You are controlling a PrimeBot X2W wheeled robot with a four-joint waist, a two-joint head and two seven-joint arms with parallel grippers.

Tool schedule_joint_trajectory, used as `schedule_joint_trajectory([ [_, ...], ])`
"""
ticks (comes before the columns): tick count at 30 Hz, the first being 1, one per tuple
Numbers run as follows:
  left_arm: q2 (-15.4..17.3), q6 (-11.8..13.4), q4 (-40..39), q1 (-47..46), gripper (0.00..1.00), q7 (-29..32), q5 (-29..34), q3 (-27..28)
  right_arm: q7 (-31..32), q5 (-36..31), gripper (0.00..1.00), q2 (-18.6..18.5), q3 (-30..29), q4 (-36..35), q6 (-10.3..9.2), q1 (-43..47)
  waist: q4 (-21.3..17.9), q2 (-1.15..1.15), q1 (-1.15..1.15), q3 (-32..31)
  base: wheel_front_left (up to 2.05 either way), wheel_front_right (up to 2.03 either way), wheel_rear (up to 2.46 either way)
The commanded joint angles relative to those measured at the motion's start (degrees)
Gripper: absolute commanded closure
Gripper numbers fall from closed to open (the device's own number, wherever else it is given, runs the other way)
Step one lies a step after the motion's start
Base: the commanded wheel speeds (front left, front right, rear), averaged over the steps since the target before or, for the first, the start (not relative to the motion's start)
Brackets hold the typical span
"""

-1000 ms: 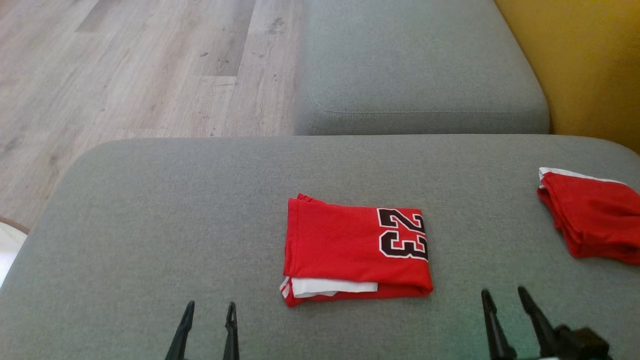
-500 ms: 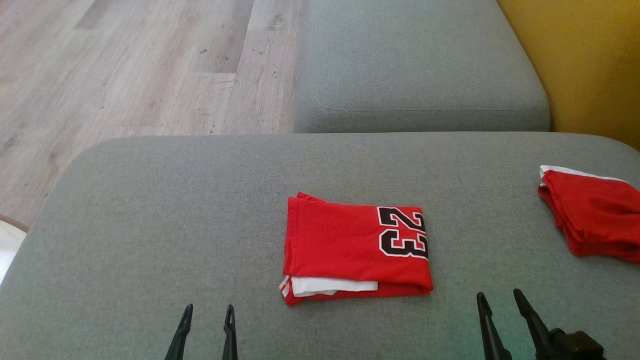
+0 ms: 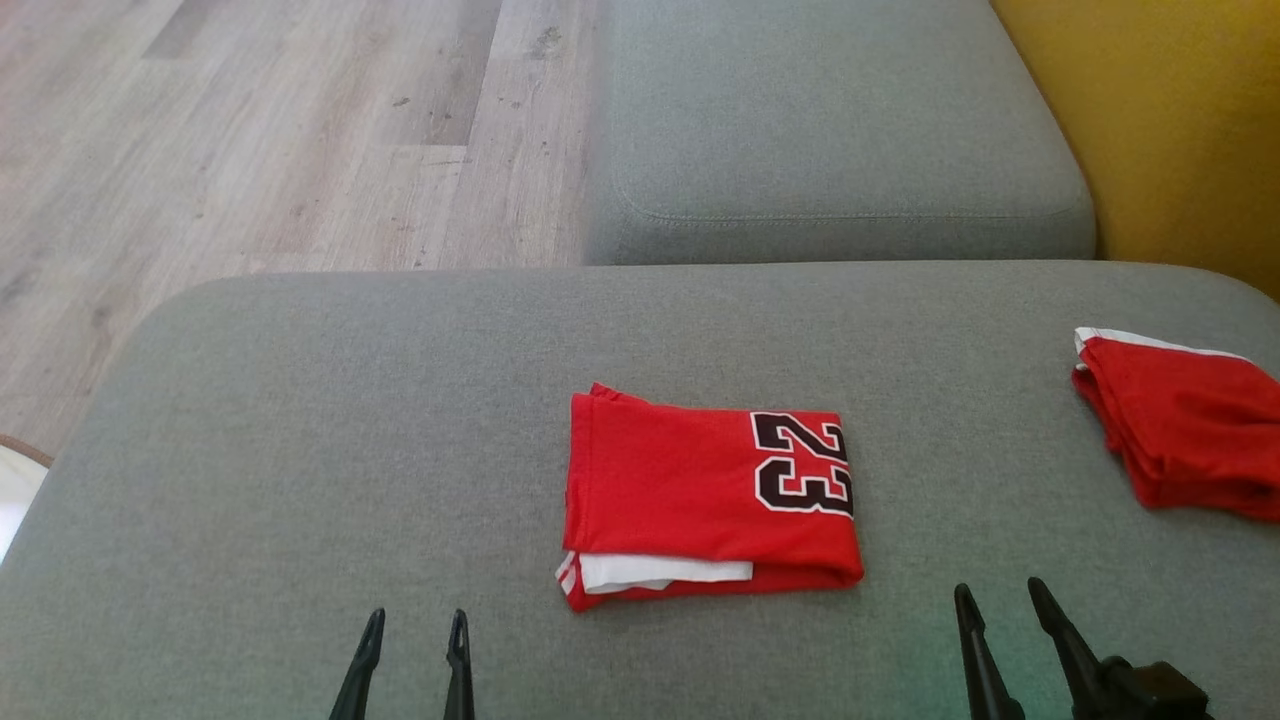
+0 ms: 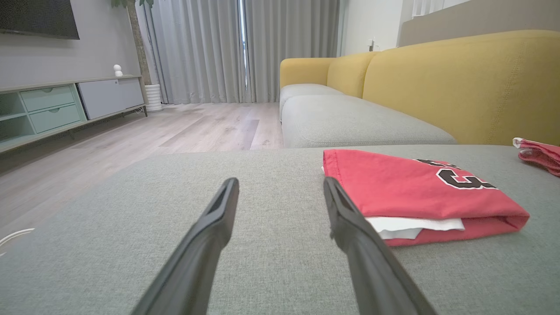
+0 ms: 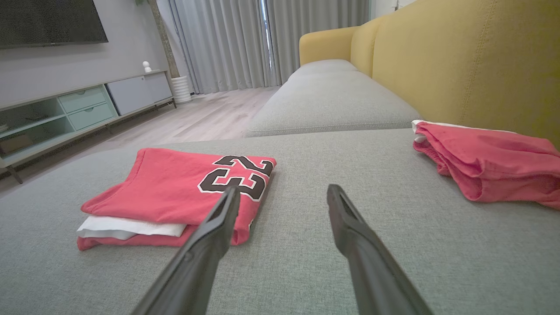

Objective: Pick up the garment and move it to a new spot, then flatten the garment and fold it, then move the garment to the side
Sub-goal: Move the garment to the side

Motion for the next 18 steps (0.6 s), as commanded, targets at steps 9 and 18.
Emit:
schedule_joint_trajectory([
  [9,-0.7,0.0,-2.3,-3.8,0.0,-0.5,0.3,1.2,-0.6,-0.4,0.0,-0.7,0.8,-2.1,0.21,-3.0,0.3,0.0,0.0,1.5,0.0,0.0,0.0],
  [18,-0.7,0.5,-3.0,-4.9,0.0,-0.5,-0.5,0.0,-0.6,-0.1,0.0,-1.2,1.5,-0.7,0.21,-6.1,0.9,0.0,0.0,5.7,0.0,0.0,0.0],
])
